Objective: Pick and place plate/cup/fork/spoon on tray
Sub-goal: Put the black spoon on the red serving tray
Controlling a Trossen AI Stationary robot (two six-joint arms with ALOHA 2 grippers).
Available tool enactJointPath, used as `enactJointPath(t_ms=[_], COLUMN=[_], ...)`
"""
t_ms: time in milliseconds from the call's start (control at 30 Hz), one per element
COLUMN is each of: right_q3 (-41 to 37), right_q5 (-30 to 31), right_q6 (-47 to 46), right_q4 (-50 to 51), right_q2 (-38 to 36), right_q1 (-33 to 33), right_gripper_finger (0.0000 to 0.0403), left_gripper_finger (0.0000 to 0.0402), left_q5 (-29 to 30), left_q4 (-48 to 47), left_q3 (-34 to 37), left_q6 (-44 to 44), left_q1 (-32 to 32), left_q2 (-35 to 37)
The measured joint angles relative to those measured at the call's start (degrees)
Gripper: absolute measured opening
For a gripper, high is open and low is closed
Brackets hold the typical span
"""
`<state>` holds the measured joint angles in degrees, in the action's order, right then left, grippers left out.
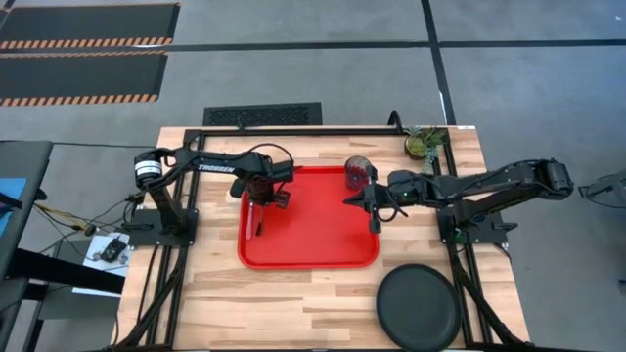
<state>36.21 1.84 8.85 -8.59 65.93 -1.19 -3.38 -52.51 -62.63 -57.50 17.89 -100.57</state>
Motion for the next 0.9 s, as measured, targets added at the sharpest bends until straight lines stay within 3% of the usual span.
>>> enactJointPath(t_ms=[633,900], right_q3=[0.0,0.0], right_q5=[0.0,0.27], right_q6=[-0.27,-0.42], right_q4=[1.39,1.34], right_q2=[0.0,0.0], right_q1=[0.2,0.44], right_gripper_finger=[0.0012,0.0012], left_gripper_finger=[0.0007,0.0034], left_q5=[1.89,1.19], left_q4=[1.05,0.89], left_q3=[0.04,0.04], left_q6=[-2.73,-3.26], left_q1=[0.0,-0.22], left_q2=[-2.57,-2.64])
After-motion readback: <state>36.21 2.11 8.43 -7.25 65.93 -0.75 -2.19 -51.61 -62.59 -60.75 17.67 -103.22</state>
